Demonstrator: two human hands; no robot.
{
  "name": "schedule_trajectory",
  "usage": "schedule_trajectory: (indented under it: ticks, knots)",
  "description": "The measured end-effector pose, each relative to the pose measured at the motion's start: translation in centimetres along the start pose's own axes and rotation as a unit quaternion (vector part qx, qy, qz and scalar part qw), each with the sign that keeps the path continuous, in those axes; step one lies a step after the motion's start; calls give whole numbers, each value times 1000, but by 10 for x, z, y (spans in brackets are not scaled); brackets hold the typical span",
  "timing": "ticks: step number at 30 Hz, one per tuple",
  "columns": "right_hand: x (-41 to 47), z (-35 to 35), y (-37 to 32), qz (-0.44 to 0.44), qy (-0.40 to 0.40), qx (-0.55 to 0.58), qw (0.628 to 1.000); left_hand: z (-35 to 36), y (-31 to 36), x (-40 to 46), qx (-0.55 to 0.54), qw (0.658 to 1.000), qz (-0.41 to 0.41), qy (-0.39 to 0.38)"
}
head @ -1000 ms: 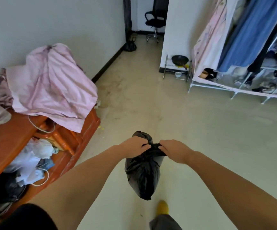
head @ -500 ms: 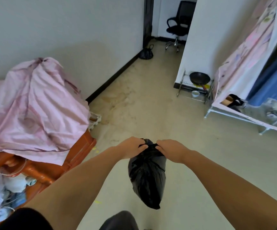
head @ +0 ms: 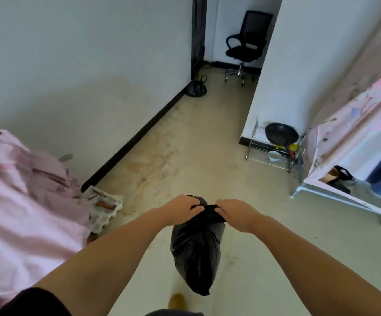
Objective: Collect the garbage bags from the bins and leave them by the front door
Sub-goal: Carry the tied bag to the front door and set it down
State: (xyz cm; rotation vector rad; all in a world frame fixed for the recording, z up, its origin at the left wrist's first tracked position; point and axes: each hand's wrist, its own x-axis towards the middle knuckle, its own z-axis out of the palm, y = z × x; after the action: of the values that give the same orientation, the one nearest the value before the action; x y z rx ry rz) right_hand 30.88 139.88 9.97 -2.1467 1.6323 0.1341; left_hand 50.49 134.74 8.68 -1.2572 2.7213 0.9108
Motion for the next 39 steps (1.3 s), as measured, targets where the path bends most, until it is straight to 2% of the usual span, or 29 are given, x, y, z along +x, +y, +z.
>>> schedule_trajectory:
  ticks: [8,21,28,39]
  knots:
    - [138,-74,110,11,-10,4,1000,-65,-45,183,12,1000,4,-14]
    - [352,-230,320,-58,-48,-46,996,-163,-73,476,-20,998,-62,23]
    - [493,-298,384,-72,-54,-55,994,-230,-134,608,-15,997,-71,25]
    - [714,-403,439,-39,-27,-12,999,-388,-257,796,35,999,-28,1]
